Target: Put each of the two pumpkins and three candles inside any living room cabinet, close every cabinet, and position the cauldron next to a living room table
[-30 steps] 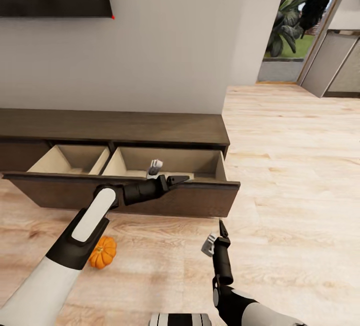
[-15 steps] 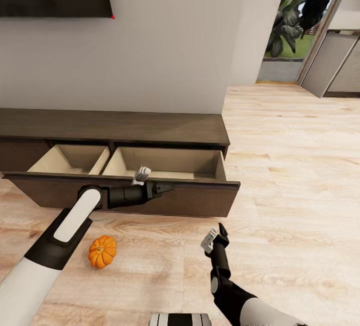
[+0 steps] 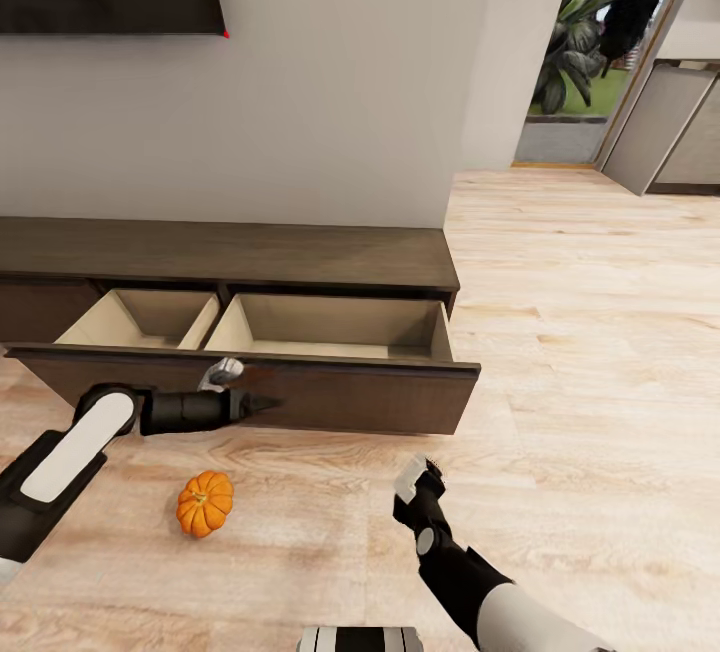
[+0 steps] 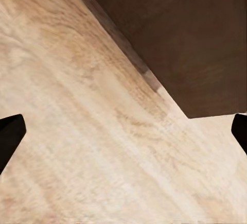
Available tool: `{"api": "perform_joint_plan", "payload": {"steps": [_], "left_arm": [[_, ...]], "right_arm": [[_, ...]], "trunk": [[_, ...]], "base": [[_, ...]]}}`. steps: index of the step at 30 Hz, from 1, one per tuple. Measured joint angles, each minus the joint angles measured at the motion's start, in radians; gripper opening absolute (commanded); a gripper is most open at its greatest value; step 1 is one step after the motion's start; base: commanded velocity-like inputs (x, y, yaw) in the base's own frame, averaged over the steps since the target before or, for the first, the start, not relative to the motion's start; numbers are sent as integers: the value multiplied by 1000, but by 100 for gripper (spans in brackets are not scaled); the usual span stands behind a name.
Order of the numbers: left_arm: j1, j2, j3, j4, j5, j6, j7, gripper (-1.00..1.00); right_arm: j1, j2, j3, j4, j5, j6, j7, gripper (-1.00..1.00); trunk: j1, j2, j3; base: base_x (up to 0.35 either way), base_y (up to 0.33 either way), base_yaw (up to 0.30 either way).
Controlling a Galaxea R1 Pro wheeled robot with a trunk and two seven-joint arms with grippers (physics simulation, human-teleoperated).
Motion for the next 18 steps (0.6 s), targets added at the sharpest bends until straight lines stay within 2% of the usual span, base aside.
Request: {"api": "perform_joint_plan", "payload": {"steps": [1,3,5,6,11,12,13,18], "left_arm": [[2,11,0,0,1,0,0,100],[9,27,0,2,-1,0,0,100],[28,42,0,7,-4,-2,1,100],[39,51,0,8,-6,-3,1,100],[63,95,0,17,-9,-6,3,100],[67,99,0,26,-9,-7,3,100],[72,103,0,55,-11,-8,4,100],[74,104,0,102,-10,-12,5,100]], "right_arm": [[0,0,0,-16,-25,23,38,100],[0,0,0,-48,-103,63,97,100],[0,0,1,-75,-175,95,130,100],[0,0,1,-83,-198,108,138,100],[0,0,2,-98,-234,132,152,100],[0,0,2,-100,-236,133,154,100],[0,0,2,-101,-256,132,157,100],[0,0,2,-101,-310,132,159,100]], "trunk": [[0,0,0],[0,0,0],[0,0,0],[0,0,0],[0,0,0],[0,0,0],[0,0,0],[0,0,0]], "base": [[0,0,0],[0,0,0],[0,0,0],[0,0,0],[0,0,112],[0,0,275],[0,0,284],[0,0,295]]}}
